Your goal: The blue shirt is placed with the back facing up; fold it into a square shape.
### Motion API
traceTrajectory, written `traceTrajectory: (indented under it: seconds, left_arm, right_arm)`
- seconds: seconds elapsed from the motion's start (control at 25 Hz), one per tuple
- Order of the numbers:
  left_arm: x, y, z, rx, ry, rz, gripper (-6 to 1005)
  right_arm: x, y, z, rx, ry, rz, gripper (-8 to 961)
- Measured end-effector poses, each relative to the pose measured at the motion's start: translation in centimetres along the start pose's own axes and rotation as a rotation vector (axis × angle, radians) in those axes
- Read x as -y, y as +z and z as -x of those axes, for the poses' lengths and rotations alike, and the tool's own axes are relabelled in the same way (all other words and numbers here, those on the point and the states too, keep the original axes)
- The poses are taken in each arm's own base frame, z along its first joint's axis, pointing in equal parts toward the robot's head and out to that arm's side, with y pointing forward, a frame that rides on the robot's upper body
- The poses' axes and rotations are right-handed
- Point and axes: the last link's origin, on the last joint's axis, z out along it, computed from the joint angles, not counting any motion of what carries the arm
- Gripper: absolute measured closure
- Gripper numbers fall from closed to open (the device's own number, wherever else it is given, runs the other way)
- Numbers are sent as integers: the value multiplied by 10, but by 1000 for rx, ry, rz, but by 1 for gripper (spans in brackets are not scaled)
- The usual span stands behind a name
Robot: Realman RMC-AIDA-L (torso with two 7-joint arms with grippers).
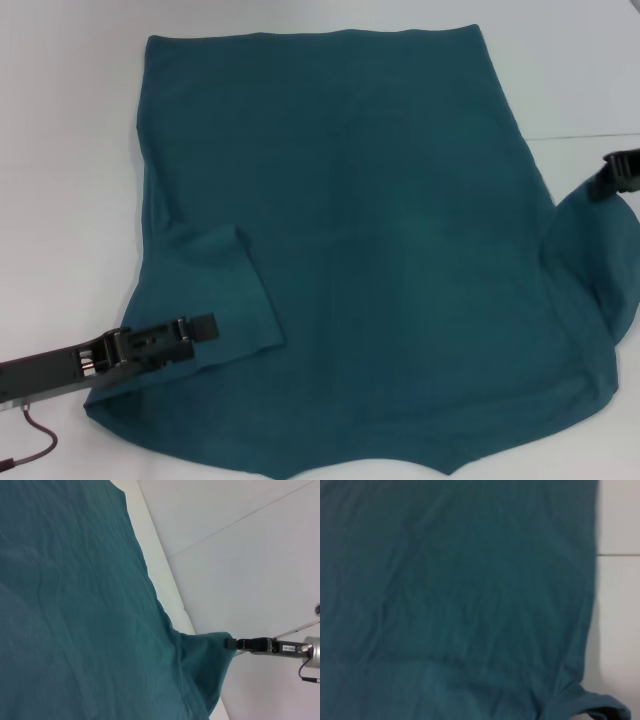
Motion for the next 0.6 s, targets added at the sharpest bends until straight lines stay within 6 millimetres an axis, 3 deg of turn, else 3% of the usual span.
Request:
traceTrajectory:
  seconds: [0.6]
  left_arm:
    - [1, 1, -1, -7, -11, -9, 92]
  right_arm:
    - [-17, -12, 26, 44, 6, -12, 918]
